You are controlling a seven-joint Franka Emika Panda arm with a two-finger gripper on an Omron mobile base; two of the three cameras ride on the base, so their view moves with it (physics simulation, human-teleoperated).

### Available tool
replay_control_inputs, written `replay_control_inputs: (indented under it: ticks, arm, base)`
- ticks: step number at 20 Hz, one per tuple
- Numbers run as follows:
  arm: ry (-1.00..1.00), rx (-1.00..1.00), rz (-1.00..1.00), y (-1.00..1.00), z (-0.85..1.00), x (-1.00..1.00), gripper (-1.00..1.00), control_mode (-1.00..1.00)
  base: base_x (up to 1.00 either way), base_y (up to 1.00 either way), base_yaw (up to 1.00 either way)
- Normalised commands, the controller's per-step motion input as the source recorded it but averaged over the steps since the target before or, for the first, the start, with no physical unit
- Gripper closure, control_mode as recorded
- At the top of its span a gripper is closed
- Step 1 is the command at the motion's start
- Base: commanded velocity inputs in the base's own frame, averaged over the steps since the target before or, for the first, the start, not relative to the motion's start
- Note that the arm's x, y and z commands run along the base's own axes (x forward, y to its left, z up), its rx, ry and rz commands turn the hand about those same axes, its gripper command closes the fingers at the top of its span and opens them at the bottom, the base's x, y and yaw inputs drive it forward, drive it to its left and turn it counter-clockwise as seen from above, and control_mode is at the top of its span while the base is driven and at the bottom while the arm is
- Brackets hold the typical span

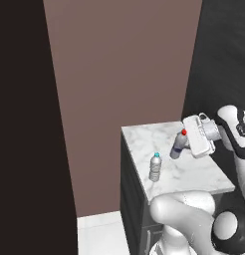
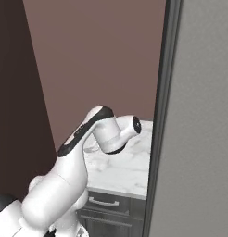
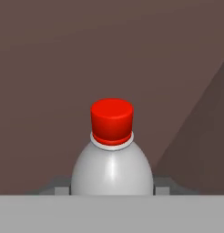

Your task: Take the bottled waters from the counter and place them in the freezer to freeze. Close the freezer door after placing the bottles.

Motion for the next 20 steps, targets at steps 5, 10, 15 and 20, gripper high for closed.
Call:
replay_control_inputs:
  ticks: [5, 10, 15, 20]
  arm:
    - [-0.2, 0.0, -0.09, 0.12, 0.42, -0.6, 1.0, 1.0]
    - [0.0, 0.0, 0.0, 0.0, 0.0, 0.0, 1.0, 1.0]
    - [0.0, 0.0, 0.0, 0.0, 0.0, 0.0, 1.0, 1.0]
    - [0.0, 0.0, 0.0, 0.0, 0.0, 0.0, 1.0, 1.0]
  base:
    - [-0.4, 0.04, -0.12]
    - [-1.0, 0.0, -0.45]
    - [-1.0, 0.05, -0.63]
    - [-0.88, -0.07, -0.73]
